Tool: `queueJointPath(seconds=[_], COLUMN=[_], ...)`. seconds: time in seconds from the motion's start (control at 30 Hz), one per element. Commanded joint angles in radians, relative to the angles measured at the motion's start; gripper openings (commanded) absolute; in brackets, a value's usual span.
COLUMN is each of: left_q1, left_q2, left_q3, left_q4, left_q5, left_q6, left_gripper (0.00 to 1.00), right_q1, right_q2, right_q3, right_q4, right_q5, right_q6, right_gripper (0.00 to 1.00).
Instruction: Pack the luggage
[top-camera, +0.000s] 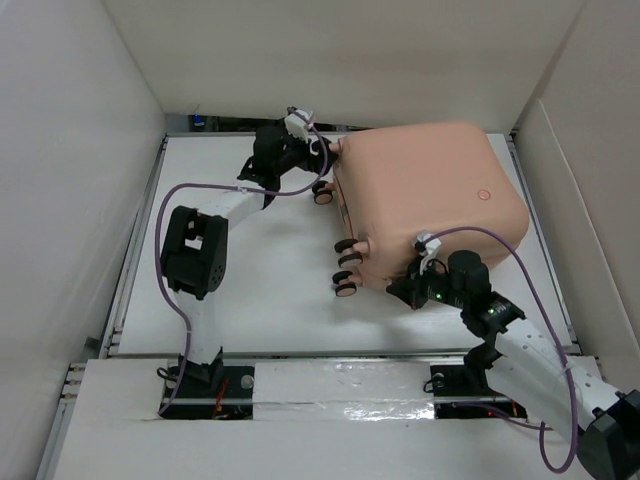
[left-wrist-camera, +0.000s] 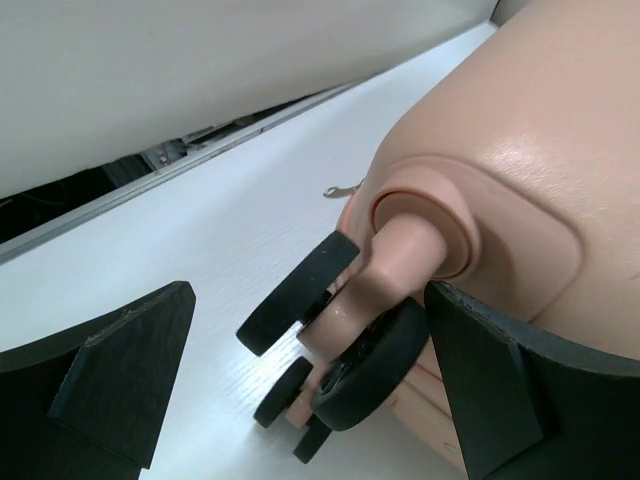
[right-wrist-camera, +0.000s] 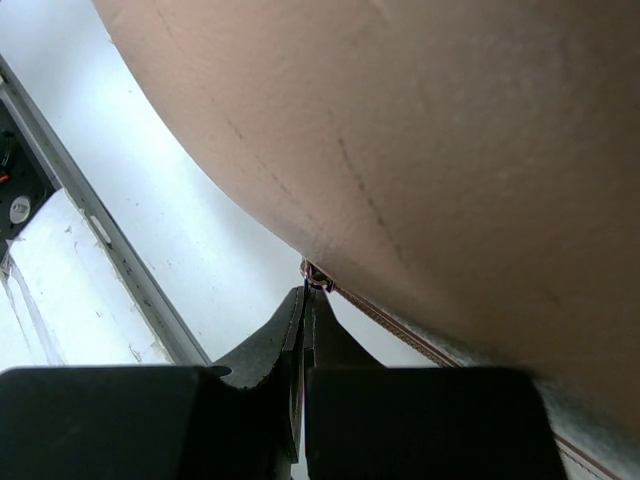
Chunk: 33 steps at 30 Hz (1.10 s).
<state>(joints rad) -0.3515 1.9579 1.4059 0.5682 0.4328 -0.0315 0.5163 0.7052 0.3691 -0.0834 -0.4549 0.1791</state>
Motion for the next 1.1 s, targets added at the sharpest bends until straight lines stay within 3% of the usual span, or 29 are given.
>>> queueJointPath(seconds=[0.0,0.13,0.2,0.23,0.27,0.3,0.37,0.43,0.53,0.63,0.87,1.07], left_q1=[-0.015,-0.043,-0.043,-0.043,-0.043,-0.043,-0.043,-0.043,-0.043,-0.043,-0.043,-0.043], left_q2=[0.033,0.110,0.137,0.156,0.162,0.164,0.153,0.138,0.101,0.006,-0.289,-0.543], left_q3=[0.090,0.206,0.272,0.294,0.324,0.337,0.323,0.311,0.259,0.089,-0.544,-0.949], left_q4=[-0.106,-0.208,-0.241,-0.246,-0.246,-0.231,-0.188,-0.160,-0.105,0.037,0.518,0.747], left_q5=[0.006,-0.028,-0.016,-0.014,-0.012,-0.020,-0.022,-0.026,-0.058,-0.146,-0.367,-0.408], left_q6=[0.129,0.220,0.228,0.231,0.229,0.219,0.203,0.188,0.168,0.147,-0.036,-0.247], left_gripper=[0.99,0.96,0.87,0.73,0.65,0.46,0.28,0.00,0.00,0.00,0.00,0.00], right_q1=[0.014,0.014,0.014,0.014,0.014,0.014,0.014,0.014,0.014,0.014,-0.028,-0.061], right_q2=[0.000,-0.001,-0.010,-0.016,-0.019,-0.019,-0.021,-0.024,-0.033,-0.050,-0.061,0.035], right_q3=[0.045,0.056,0.056,0.053,0.051,0.050,0.048,0.048,0.048,0.051,0.088,0.158], right_q4=[0.149,0.116,0.103,0.103,0.099,0.091,0.086,0.086,0.053,0.037,0.039,0.143], right_q5=[-0.116,-0.107,-0.099,-0.097,-0.096,-0.090,-0.082,-0.071,-0.033,0.013,0.130,0.137], right_q6=[0.000,-0.010,-0.012,-0.010,-0.009,-0.007,-0.009,-0.007,-0.004,-0.004,0.006,0.003], right_gripper=[0.00,0.00,0.00,0.00,0.00,0.00,0.00,0.00,0.00,0.00,0.00,0.00])
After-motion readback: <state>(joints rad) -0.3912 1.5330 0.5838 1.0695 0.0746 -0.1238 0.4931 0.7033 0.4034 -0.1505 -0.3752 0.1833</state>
